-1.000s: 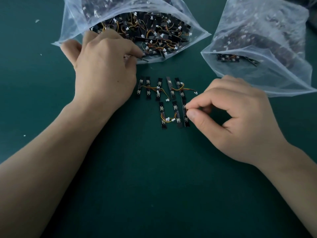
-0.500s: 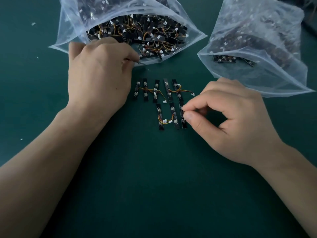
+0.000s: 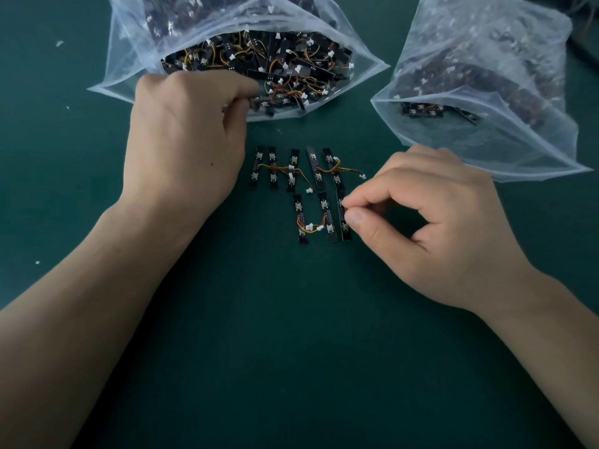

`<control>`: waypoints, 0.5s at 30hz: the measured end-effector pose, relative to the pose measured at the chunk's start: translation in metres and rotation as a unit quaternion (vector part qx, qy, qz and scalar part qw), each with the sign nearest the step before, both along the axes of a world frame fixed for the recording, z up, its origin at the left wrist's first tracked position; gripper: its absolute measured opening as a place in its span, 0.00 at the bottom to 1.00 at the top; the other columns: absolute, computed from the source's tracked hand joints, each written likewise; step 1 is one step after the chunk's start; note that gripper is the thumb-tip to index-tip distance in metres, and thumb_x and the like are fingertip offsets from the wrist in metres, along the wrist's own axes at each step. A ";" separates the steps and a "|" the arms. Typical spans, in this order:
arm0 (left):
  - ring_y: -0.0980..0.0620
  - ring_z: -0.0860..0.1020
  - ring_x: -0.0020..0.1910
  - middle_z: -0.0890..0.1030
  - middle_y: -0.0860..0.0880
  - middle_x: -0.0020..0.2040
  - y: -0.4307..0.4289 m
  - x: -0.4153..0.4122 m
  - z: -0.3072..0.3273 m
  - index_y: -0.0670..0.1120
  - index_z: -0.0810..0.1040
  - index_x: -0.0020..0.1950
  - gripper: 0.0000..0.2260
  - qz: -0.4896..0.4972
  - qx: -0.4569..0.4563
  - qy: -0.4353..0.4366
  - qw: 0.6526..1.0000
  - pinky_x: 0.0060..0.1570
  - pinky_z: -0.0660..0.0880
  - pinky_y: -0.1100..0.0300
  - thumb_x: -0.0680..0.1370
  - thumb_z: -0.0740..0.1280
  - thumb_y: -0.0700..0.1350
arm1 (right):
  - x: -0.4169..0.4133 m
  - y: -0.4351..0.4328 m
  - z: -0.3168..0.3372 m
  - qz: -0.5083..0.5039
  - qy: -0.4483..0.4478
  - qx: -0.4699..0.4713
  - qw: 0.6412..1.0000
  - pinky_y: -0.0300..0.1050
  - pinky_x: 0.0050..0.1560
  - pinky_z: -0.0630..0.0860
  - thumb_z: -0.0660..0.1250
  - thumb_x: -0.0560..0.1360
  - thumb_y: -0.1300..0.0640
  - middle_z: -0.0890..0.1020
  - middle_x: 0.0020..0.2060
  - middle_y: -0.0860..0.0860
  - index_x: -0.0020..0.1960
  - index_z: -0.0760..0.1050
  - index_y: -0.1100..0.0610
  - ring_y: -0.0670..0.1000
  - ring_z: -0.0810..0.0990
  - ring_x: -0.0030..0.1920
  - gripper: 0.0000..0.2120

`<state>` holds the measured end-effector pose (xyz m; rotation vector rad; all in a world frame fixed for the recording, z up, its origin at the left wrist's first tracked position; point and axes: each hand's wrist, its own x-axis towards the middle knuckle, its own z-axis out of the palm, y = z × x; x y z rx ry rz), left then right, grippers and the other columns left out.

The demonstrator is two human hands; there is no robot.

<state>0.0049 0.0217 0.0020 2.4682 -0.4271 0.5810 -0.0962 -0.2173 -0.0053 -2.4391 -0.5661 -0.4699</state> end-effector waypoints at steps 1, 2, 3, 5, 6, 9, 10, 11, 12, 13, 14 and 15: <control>0.47 0.86 0.51 0.88 0.48 0.54 0.000 0.000 0.001 0.48 0.86 0.63 0.12 -0.001 -0.006 -0.004 1.000 0.56 0.73 0.66 0.83 0.66 0.42 | 0.000 0.000 0.000 0.000 0.000 0.000 1.000 0.53 0.49 0.73 0.74 0.78 0.59 0.82 0.38 0.49 0.45 0.85 0.56 0.54 0.79 0.41 0.03; 0.48 0.86 0.51 0.88 0.49 0.54 0.000 0.000 0.001 0.48 0.86 0.63 0.13 -0.004 -0.010 -0.005 1.000 0.56 0.73 0.66 0.83 0.66 0.42 | 0.000 0.000 0.000 0.000 0.000 0.000 1.000 0.52 0.49 0.73 0.74 0.78 0.59 0.83 0.38 0.49 0.45 0.85 0.56 0.54 0.79 0.41 0.03; 0.48 0.86 0.52 0.88 0.49 0.54 0.000 0.000 0.000 0.48 0.86 0.63 0.13 -0.008 -0.009 -0.003 1.000 0.57 0.75 0.64 0.82 0.66 0.41 | 0.000 0.000 0.001 -0.001 0.000 0.001 1.000 0.52 0.50 0.73 0.74 0.78 0.59 0.83 0.38 0.49 0.45 0.85 0.56 0.54 0.79 0.41 0.03; 0.47 0.86 0.53 0.88 0.48 0.54 0.001 0.000 -0.002 0.47 0.87 0.63 0.13 -0.017 0.003 0.010 1.000 0.59 0.77 0.60 0.82 0.67 0.40 | 0.000 0.000 0.001 0.000 0.001 0.001 1.000 0.50 0.50 0.73 0.74 0.78 0.59 0.83 0.38 0.48 0.45 0.85 0.56 0.54 0.79 0.41 0.03; 0.46 0.86 0.53 0.88 0.47 0.54 0.002 0.001 -0.003 0.47 0.87 0.63 0.13 -0.019 0.010 0.016 1.000 0.59 0.77 0.60 0.81 0.67 0.39 | 0.000 0.001 0.001 0.000 0.000 0.001 1.000 0.49 0.50 0.72 0.74 0.78 0.59 0.83 0.38 0.48 0.45 0.85 0.56 0.54 0.79 0.41 0.03; 0.47 0.85 0.52 0.88 0.47 0.53 0.003 0.001 -0.003 0.46 0.87 0.61 0.12 -0.020 0.015 0.027 0.999 0.58 0.71 0.72 0.81 0.69 0.38 | 0.000 0.001 0.000 0.001 -0.001 0.002 1.000 0.48 0.51 0.72 0.74 0.78 0.60 0.83 0.38 0.48 0.45 0.85 0.56 0.54 0.79 0.41 0.03; 0.51 0.84 0.50 0.88 0.48 0.52 0.003 0.001 -0.003 0.46 0.87 0.61 0.12 -0.024 0.006 0.025 0.999 0.56 0.68 0.79 0.81 0.69 0.37 | 0.000 0.001 0.000 0.001 -0.002 0.002 1.000 0.49 0.51 0.72 0.74 0.78 0.60 0.83 0.38 0.48 0.45 0.85 0.56 0.54 0.79 0.41 0.03; 0.56 0.81 0.48 0.88 0.49 0.52 0.003 0.001 -0.002 0.45 0.88 0.60 0.11 -0.031 -0.006 0.020 0.999 0.54 0.65 0.82 0.81 0.69 0.37 | 0.000 0.001 0.000 0.001 -0.003 0.002 1.000 0.49 0.51 0.72 0.74 0.78 0.59 0.83 0.38 0.48 0.45 0.85 0.56 0.54 0.79 0.41 0.03; 0.61 0.79 0.46 0.87 0.51 0.51 0.002 0.001 -0.002 0.45 0.88 0.59 0.11 -0.039 -0.019 0.011 0.999 0.53 0.65 0.83 0.81 0.69 0.37 | 0.000 0.001 0.000 0.001 -0.003 0.002 1.000 0.49 0.50 0.72 0.74 0.78 0.59 0.83 0.38 0.48 0.45 0.85 0.56 0.54 0.79 0.41 0.03; 0.63 0.78 0.45 0.86 0.55 0.50 0.002 0.000 -0.001 0.45 0.88 0.59 0.10 -0.045 -0.035 0.001 0.998 0.52 0.65 0.83 0.80 0.70 0.38 | 0.000 0.001 0.000 0.001 -0.003 0.003 1.000 0.49 0.50 0.72 0.74 0.78 0.59 0.83 0.38 0.48 0.45 0.85 0.56 0.54 0.79 0.41 0.03; 0.65 0.78 0.44 0.84 0.59 0.50 0.001 0.000 -0.001 0.46 0.88 0.58 0.10 -0.050 -0.055 -0.006 0.997 0.52 0.67 0.81 0.80 0.70 0.39 | 0.000 0.000 0.000 0.000 -0.003 0.003 1.000 0.50 0.50 0.72 0.74 0.78 0.59 0.83 0.38 0.48 0.45 0.85 0.56 0.54 0.79 0.41 0.03; 0.68 0.80 0.44 0.83 0.63 0.50 0.000 -0.001 0.000 0.48 0.88 0.58 0.10 -0.055 -0.083 -0.008 0.995 0.53 0.69 0.79 0.80 0.71 0.40 | 0.000 0.000 0.000 -0.002 -0.004 0.004 1.000 0.50 0.50 0.72 0.74 0.78 0.59 0.83 0.38 0.48 0.45 0.85 0.56 0.54 0.80 0.41 0.03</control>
